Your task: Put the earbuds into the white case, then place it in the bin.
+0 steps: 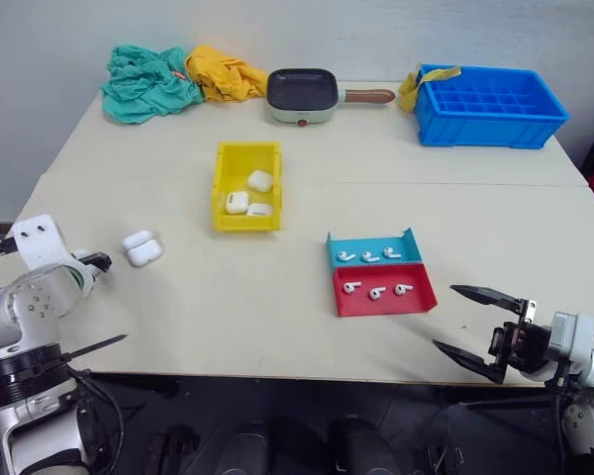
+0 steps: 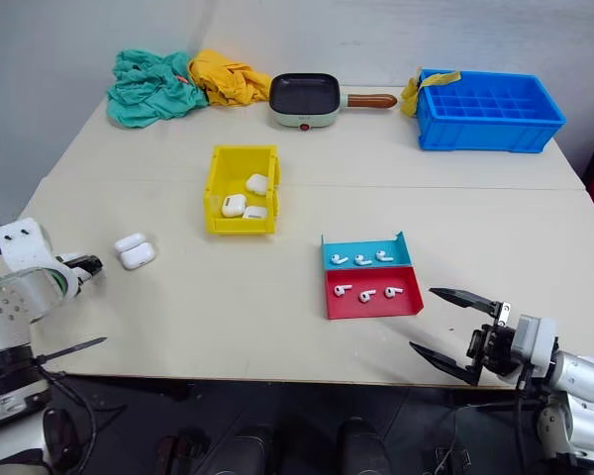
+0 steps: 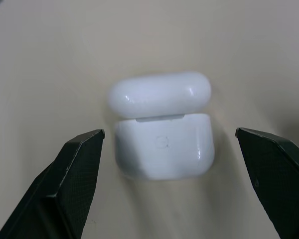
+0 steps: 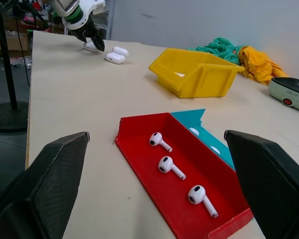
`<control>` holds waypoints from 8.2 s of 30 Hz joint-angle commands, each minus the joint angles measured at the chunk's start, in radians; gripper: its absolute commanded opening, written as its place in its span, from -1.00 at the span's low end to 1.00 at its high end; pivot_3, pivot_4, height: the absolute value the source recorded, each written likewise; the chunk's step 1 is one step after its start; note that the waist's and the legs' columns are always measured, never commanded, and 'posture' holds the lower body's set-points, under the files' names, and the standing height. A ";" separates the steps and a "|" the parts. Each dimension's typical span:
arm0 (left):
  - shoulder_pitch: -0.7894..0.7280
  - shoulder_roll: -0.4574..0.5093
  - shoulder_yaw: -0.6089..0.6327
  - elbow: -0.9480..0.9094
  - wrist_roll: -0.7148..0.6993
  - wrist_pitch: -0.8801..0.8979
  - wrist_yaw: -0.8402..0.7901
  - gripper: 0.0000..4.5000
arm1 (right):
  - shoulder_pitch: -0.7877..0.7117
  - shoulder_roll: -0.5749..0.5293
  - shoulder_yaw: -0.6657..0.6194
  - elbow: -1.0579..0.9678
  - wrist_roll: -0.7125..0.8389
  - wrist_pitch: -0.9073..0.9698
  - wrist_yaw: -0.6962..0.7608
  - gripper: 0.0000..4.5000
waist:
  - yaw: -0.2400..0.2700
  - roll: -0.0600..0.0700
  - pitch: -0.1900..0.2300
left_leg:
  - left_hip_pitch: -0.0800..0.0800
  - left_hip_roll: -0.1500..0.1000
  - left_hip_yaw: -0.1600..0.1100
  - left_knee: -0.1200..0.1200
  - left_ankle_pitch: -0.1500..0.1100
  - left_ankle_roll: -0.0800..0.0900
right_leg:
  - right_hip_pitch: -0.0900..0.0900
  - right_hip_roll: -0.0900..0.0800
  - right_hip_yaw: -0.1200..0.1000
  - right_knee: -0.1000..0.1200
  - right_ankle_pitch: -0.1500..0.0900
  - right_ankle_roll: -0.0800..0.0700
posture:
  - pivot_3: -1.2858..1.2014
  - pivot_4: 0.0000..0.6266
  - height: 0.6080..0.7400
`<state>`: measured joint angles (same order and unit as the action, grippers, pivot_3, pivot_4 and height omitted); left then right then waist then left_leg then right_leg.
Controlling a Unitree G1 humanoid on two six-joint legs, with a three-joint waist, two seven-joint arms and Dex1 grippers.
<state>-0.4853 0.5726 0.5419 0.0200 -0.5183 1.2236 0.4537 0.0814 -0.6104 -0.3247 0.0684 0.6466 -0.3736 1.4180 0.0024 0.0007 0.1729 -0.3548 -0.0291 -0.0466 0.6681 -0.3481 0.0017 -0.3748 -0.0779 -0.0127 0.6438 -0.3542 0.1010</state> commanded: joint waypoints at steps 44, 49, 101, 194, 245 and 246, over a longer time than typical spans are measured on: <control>0.224 -0.192 -0.170 -0.471 -0.288 -0.808 -1.190 0.24 | 0.466 -0.153 -0.342 -0.296 -0.012 0.233 -0.173 1.00 | 0.038 0.001 0.000 | 0.003 0.001 -0.003 -0.001 0.001 0.001 | 0.015 -0.001 -0.003 -0.019 0.000 0.000 | 0.03 -0.52 1.00; 0.155 -0.325 -0.338 -0.418 -0.318 -0.874 -1.284 0.24 | 0.592 -0.195 -0.436 -0.291 -0.144 0.358 -0.273 1.00 | 0.014 0.002 0.000 | 0.003 0.001 -0.001 -0.003 0.000 0.002 | 0.014 0.002 -0.002 -0.019 0.000 0.001 | 0.03 -0.52 1.00; 0.289 -0.451 -0.612 -0.123 -0.135 -1.308 -1.655 0.24 | -0.662 -0.486 0.679 -0.334 -0.546 0.984 -0.266 -0.39 | 0.020 0.004 0.000 | -0.017 0.001 -0.005 0.013 -0.001 0.004 | -0.002 0.001 -0.006 -0.014 0.001 0.003 | 0.03 -0.52 1.00; 0.095 -0.526 -0.589 -0.130 -0.359 -1.019 -1.652 0.24 | -0.421 0.206 0.220 -0.702 0.184 0.708 -0.534 -0.81 | 0.014 0.004 0.001 | -0.015 -0.001 -0.006 0.015 -0.001 0.004 | -0.002 0.001 -0.006 -0.006 0.002 0.004 | 0.03 -0.52 1.00; 0.135 -0.485 -0.542 -0.036 -0.225 -1.134 -1.707 0.24 | -0.165 -0.078 0.013 -0.604 0.194 0.655 -0.424 0.99 | 0.027 0.004 0.001 | -0.016 -0.001 -0.008 0.014 -0.001 0.005 | -0.001 -0.001 -0.007 -0.009 0.002 0.004 | 0.03 -0.52 1.00; 0.144 -0.462 -0.528 -0.029 -0.218 -1.145 -1.714 0.24 | -0.090 -0.103 -0.069 -0.582 0.182 0.647 -0.405 0.99 | 0.025 0.004 0.001 | -0.016 -0.002 -0.008 0.014 -0.001 0.005 | -0.001 -0.001 -0.006 -0.009 0.002 0.004 | 0.03 -0.52 1.00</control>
<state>-0.3530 0.0966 -0.0063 -0.0060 -0.7499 0.1047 -1.2469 -0.0531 -0.6910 -0.2831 -0.4933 0.8119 0.2841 0.9874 0.0274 0.0044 0.1739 -0.3712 -0.0311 -0.0540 0.6819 -0.3497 0.0072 -0.3756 -0.0785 -0.0191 0.6338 -0.3521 0.1047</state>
